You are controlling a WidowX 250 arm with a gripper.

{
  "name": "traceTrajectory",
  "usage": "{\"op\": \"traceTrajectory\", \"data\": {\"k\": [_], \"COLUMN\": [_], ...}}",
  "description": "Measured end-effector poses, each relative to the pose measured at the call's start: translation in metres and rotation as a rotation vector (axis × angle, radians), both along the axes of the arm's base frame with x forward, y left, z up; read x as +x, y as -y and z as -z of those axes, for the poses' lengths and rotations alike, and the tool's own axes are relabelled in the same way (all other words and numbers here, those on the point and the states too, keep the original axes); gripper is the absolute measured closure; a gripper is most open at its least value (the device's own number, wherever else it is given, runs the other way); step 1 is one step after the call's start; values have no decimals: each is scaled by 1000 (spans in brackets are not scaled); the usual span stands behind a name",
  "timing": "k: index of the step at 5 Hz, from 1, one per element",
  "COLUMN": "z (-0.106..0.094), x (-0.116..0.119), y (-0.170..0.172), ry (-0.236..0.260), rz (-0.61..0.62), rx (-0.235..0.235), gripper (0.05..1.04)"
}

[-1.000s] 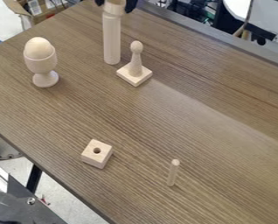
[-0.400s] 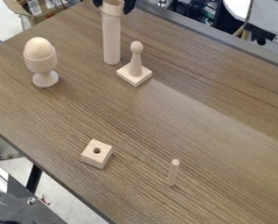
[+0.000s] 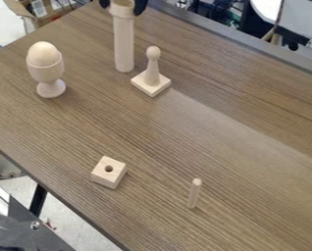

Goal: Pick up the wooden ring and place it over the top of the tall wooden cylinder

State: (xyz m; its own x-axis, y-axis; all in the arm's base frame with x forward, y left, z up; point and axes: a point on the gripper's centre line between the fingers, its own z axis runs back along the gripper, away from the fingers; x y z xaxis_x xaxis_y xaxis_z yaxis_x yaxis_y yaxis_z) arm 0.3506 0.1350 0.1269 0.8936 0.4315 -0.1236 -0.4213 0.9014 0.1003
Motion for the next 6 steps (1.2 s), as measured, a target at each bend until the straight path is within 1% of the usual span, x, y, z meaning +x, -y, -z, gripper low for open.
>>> {"op": "traceTrajectory", "data": {"k": [1,2,4,6], "z": [4,-1,5,7], "x": [-2,-5,-6,-3], "y": [1,3,3,2], "ry": [-5,40,57,78], "rz": [-2,16,20,24], "rx": [-9,-12,-32,-36], "gripper": [323,324,323,323]}}
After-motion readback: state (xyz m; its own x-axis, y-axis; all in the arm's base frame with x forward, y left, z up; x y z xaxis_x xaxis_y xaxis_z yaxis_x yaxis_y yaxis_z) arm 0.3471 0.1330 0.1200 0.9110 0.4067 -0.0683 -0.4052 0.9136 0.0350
